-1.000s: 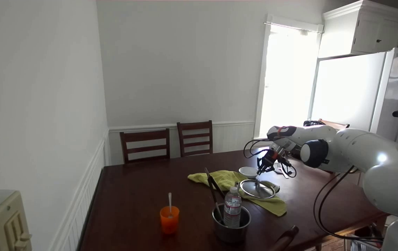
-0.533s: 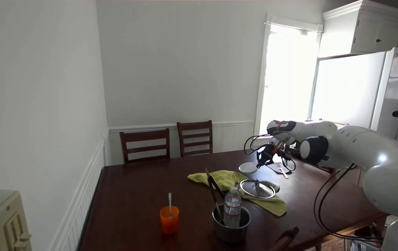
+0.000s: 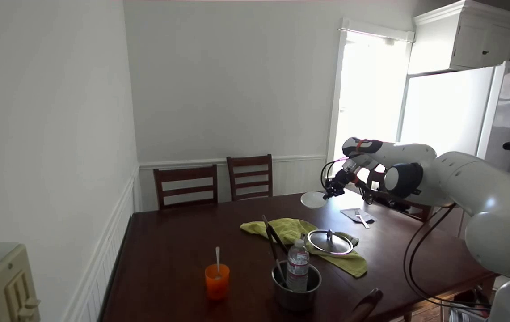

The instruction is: Move the white bowl to the left

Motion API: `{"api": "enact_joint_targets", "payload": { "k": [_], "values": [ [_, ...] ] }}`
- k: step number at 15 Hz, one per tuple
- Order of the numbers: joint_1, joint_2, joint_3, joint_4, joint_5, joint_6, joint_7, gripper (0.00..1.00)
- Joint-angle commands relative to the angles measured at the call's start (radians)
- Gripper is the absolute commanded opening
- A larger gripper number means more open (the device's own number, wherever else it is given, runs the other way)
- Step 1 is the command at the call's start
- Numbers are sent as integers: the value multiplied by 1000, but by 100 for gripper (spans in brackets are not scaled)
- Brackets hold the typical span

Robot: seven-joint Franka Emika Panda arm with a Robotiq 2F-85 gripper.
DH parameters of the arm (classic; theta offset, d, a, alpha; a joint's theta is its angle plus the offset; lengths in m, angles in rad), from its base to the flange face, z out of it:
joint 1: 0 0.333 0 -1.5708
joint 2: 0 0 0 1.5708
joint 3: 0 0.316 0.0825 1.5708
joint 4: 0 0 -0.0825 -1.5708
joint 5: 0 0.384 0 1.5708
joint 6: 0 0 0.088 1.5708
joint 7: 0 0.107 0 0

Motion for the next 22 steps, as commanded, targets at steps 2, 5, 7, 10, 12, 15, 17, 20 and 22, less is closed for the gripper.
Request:
{"api": "enact_joint_targets", "payload": {
  "k": [2,5,7,10,12,15,17,20,22],
  "values": [
    [39,-34,44,-4,-16,-202,-95,2],
    [100,-51,50,0,-21,-312,-145,2],
    [133,-60,39,-3,-32,-400,-173,2],
    [147,-49,36,0,-17,-406,-158,7],
    [146,-49,34,0,-22,-425,-170,7],
    [145,-44,38,0,-16,-421,-160,2],
    [193,-44,48,-2,-4,-367,-113,2],
    [272,-80,51,-6,-8,-311,-41,2],
    [343,-112,38,-1,-36,-324,-21,2]
  ]
}}
